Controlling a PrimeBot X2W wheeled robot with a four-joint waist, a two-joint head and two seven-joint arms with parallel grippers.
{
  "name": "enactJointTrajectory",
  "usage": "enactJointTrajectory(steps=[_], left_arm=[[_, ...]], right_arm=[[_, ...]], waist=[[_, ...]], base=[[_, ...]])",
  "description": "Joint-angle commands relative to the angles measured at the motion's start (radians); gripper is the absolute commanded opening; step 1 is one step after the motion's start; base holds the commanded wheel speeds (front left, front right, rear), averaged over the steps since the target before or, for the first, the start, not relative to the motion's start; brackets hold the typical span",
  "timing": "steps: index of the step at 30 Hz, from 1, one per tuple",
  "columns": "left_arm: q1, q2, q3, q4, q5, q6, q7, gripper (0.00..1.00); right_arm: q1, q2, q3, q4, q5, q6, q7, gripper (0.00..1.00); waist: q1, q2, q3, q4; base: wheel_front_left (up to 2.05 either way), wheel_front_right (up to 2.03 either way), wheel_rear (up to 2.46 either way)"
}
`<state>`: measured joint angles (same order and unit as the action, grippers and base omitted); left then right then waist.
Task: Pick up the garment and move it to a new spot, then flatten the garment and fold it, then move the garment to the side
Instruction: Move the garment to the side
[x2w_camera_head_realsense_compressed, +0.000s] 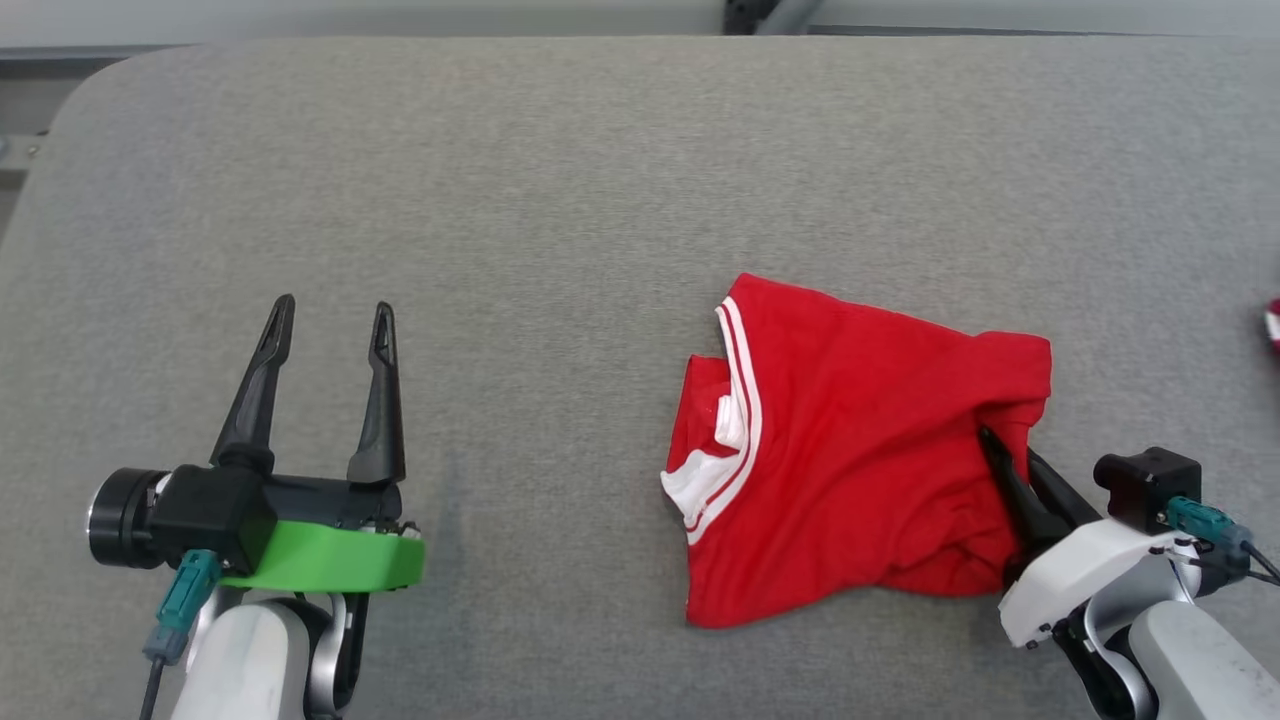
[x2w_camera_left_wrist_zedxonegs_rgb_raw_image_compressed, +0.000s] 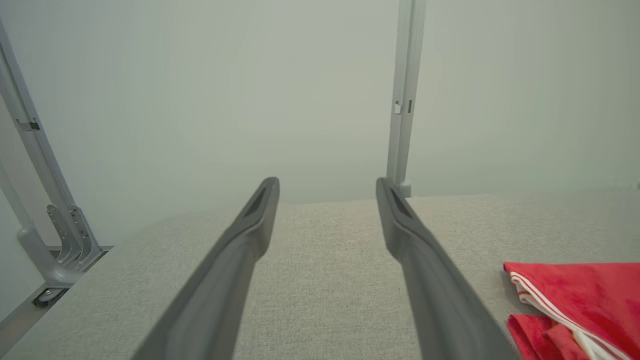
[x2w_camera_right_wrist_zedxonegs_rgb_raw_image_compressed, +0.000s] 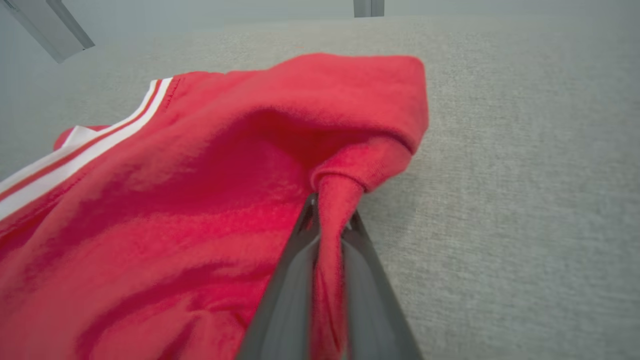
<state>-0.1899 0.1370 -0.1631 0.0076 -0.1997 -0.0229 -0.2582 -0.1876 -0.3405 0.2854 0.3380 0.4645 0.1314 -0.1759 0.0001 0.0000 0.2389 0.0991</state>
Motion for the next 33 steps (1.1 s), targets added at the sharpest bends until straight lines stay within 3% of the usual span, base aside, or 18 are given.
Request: enactJointTrajectory(steps=[1,10,16,27,31,33], left_arm=[[0.011,0.011,0.004,-0.008,0.006,0.004,-0.002,1.00],[-0.030,0.051,-0.004,-0.087,0.030,0.008,0.061,1.00],[-0.077,0.083,-0.017,-0.144,0.056,0.001,0.117,1.00],[-0.177,0.117,-0.051,-0.217,0.098,-0.017,0.184,1.00],[-0.196,0.122,-0.059,-0.225,0.101,-0.020,0.188,1.00],[-0.203,0.123,-0.062,-0.227,0.102,-0.020,0.189,1.00]], right_arm=[[0.014,-0.011,0.001,-0.015,-0.006,-0.002,0.001,0.00],[-0.064,-0.075,0.055,-0.065,-0.014,-0.002,-0.001,0.00],[-0.220,-0.187,0.103,-0.024,-0.021,-0.002,-0.036,0.00],[-0.503,-0.396,0.137,0.171,0.030,-0.002,-0.087,0.00],[-0.579,-0.444,0.152,0.259,0.042,-0.002,-0.090,0.00],[-0.606,-0.439,0.137,0.282,0.035,-0.002,-0.090,0.00]], waist=[[-0.0001,0.0000,0.002,-0.140],[-0.0001,0.0000,0.083,-0.326],[-0.0001,0.0000,0.170,-0.410],[-0.0001,0.0000,0.327,-0.416],[-0.0001,0.0000,0.362,-0.400],[-0.0001,0.0000,0.371,-0.396]], base=[[0.00,0.00,0.00],[0.00,0.00,0.00],[0.00,0.00,0.00],[0.00,0.00,0.00],[0.00,0.00,0.00],[0.00,0.00,0.00]])
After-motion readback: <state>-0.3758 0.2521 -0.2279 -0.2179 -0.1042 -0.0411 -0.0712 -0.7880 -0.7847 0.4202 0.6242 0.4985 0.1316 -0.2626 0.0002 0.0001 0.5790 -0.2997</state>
